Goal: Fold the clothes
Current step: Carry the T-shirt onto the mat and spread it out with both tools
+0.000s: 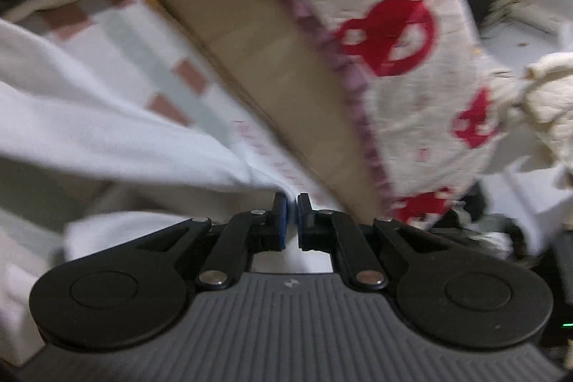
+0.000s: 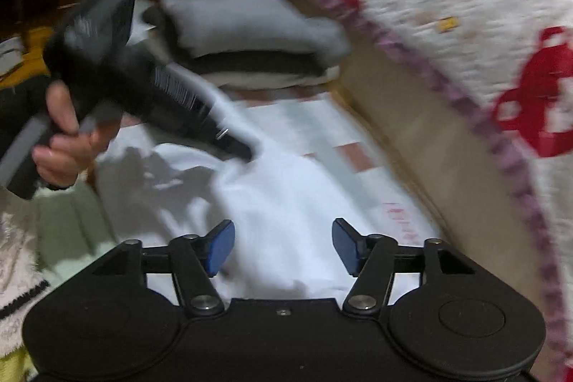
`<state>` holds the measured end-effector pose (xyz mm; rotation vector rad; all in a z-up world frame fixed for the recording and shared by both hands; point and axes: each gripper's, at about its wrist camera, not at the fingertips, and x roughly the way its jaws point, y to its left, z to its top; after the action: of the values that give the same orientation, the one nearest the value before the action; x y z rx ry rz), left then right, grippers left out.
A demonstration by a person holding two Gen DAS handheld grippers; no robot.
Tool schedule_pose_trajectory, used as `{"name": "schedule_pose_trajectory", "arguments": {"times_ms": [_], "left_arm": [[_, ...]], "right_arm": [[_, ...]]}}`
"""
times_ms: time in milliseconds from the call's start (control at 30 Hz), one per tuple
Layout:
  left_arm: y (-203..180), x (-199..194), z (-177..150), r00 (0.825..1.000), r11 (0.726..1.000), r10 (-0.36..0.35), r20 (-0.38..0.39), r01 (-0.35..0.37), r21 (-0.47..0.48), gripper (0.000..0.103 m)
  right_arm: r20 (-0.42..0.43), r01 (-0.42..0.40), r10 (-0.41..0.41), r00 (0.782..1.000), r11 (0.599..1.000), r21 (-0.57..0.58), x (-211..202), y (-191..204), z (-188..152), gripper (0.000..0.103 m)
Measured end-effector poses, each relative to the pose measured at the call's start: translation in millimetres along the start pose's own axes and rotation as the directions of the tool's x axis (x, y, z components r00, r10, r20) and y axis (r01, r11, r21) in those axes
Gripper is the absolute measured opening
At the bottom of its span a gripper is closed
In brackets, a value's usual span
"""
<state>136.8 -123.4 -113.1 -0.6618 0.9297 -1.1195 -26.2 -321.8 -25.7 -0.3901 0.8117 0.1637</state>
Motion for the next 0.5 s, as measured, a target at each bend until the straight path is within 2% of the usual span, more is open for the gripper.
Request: {"name": "schedule_pose_trajectory", "arguments": {"times_ms": [67,133,167,200,233,267,300,367,433,467,500], "left_arm": [[-9.6,-2.8,-0.3,0.998,0.998,-0.065,-0.012,0.065,0.014,0.001],[-18.0,-7.8,-0.2,0.996,0.996,-0.090,-0.004,0.090,0.029,0.001],[-21.5,-11.4,-0.1,0.997,0.996,-0.080,0.012,0.079,0.047,0.001],[-24.9,-15.2,0.2,0.998,0.996,-0.053,0.032,0.050,0.068,0.001],[-28.0,-18.8,0.7,0.998,0.996,-0.015,0.056,0.010,0.089,0.001],[-30.7,-22.0,1.5,0.994,0.992,0.051,0.093,-0.061,0.111,0.002],[-33.1,-24.9,2.4,0.985,0.983,0.116,0.128,-0.132,0.130,0.004],[-34.2,-27.1,3.4,0.960,0.956,0.223,0.167,-0.249,0.153,0.006],[-33.5,-28.0,4.3,0.933,0.927,0.307,0.190,-0.338,0.161,0.015],[-30.9,-28.0,5.0,0.929,0.925,0.319,0.188,-0.348,0.153,0.025],[-28.5,-26.0,5.1,0.931,0.927,0.321,0.175,-0.347,0.146,0.029]], "right_arm": [[0.001,-0.036,0.036,0.999,0.999,0.007,23.8,3.7,-3.4,0.067],[-0.007,-0.029,0.030,1.000,0.999,0.038,50.7,2.8,-8.0,0.066],[-0.017,-0.016,0.018,1.000,0.997,0.070,65.7,-0.8,-11.2,0.055],[-0.015,-0.012,0.013,1.000,0.993,0.118,74.1,-7.0,-13.7,0.036],[0.003,-0.031,0.031,1.000,0.982,0.188,74.8,-16.8,-16.4,0.008],[0.026,-0.048,0.043,0.999,0.966,0.255,74.3,-26.5,-19.0,0.006],[0.084,-0.038,0.013,0.996,0.949,0.313,60.2,-36.2,-21.5,0.006],[0.173,0.018,-0.108,0.979,0.889,0.457,11.6,-57.1,-33.3,0.005],[0.238,0.055,-0.241,0.941,0.802,0.595,-37.2,-77.8,-45.7,0.005],[0.231,0.100,-0.331,0.915,0.740,0.665,-63.6,-86.0,-58.3,0.005],[0.192,0.171,-0.419,0.887,0.686,0.707,-85.1,-91.0,-73.0,0.005]]}}
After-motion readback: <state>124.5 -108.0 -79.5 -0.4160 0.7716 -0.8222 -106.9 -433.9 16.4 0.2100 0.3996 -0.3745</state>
